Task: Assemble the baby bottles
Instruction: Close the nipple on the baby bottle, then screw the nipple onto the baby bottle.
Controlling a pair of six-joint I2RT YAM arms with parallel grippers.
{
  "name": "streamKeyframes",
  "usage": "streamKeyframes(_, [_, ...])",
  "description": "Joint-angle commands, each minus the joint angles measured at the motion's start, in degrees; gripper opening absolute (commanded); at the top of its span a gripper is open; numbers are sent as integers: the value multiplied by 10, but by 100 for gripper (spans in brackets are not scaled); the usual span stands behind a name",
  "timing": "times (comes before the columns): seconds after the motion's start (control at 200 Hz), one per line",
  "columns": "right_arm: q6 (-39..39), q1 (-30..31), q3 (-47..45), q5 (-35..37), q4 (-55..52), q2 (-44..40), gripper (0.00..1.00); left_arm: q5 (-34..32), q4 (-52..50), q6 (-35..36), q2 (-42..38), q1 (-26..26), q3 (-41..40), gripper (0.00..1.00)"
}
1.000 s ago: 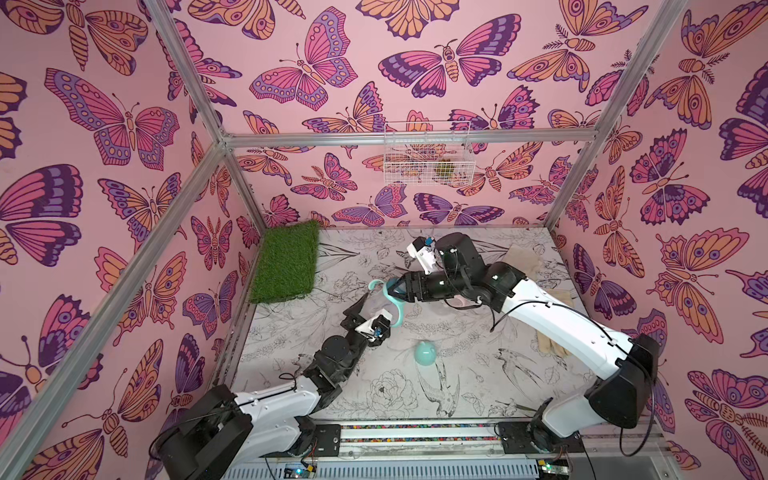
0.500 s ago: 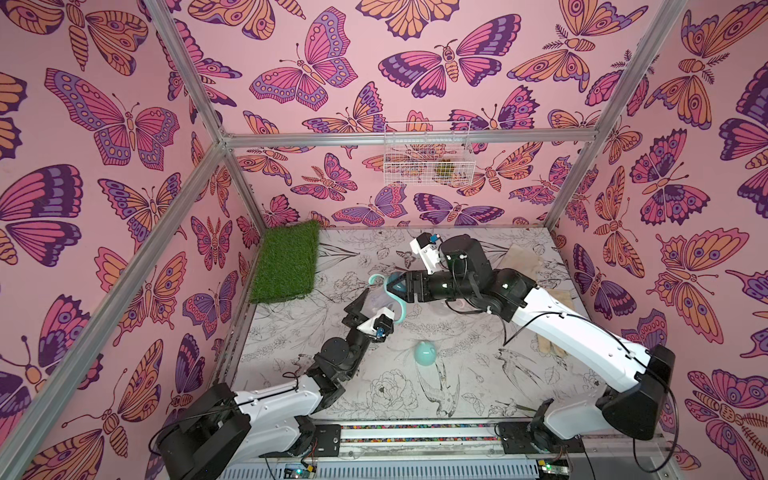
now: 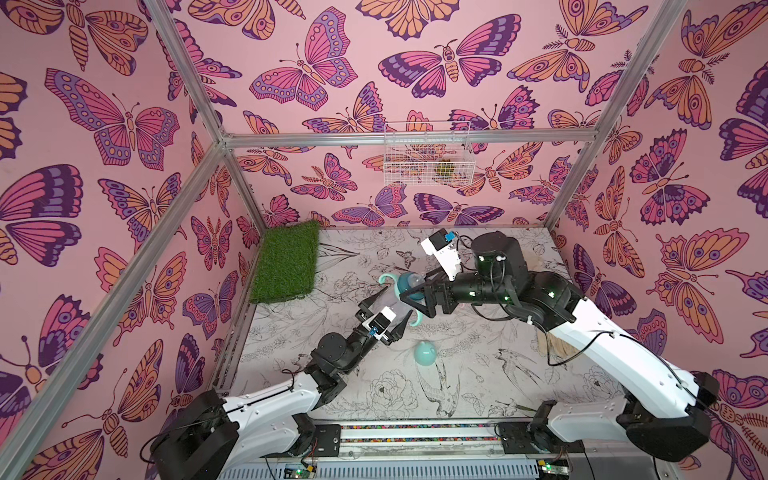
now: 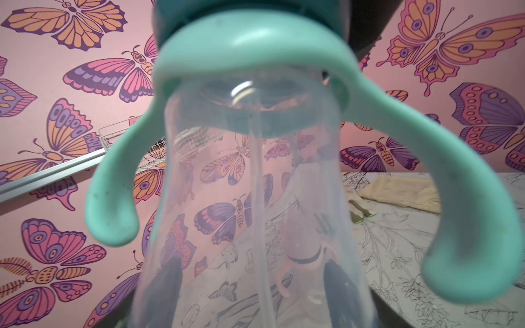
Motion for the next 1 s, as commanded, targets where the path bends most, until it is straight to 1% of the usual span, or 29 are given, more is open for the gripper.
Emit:
streamKeyframes(0.0, [-62,4,25,8,-54,-21,93,31,18,-66,5,17,8,0])
streamKeyframes(0.11, [-128,4,21,20,-76,-38,93,80,13,-119,-1,39,8,0])
streamKeyframes(0.125, [-138,4,20,22,-78,-40,93,88,12,-127,-1,43,24,0])
streamKeyframes(0.16, [-160,4,17,30,-81,-45,93,109,11,-150,-4,52,28,0])
streamKeyframes(0.26, [-210,3,1,48,-67,-58,93,167,18,-207,-9,79,30,0])
streamKeyframes(0.376, [-245,-2,-15,25,-25,-71,92,230,29,-243,-10,95,33,0])
streamKeyframes(0.566, [-249,-33,-38,-87,64,-68,91,326,40,-295,-2,106,50,0])
streamKeyframes(0.696, [-238,-52,-53,-159,121,-65,91,363,85,-334,16,110,57,0])
streamKeyframes(0.796, [-233,-58,-56,-175,147,-59,91,388,115,-362,30,114,65,0])
streamKeyframes(0.831, [-231,-59,-55,-196,152,-57,91,395,120,-370,34,115,68,0])
streamKeyframes(0.991, [-220,-64,-50,-229,174,-47,92,419,139,-389,52,115,79,0])
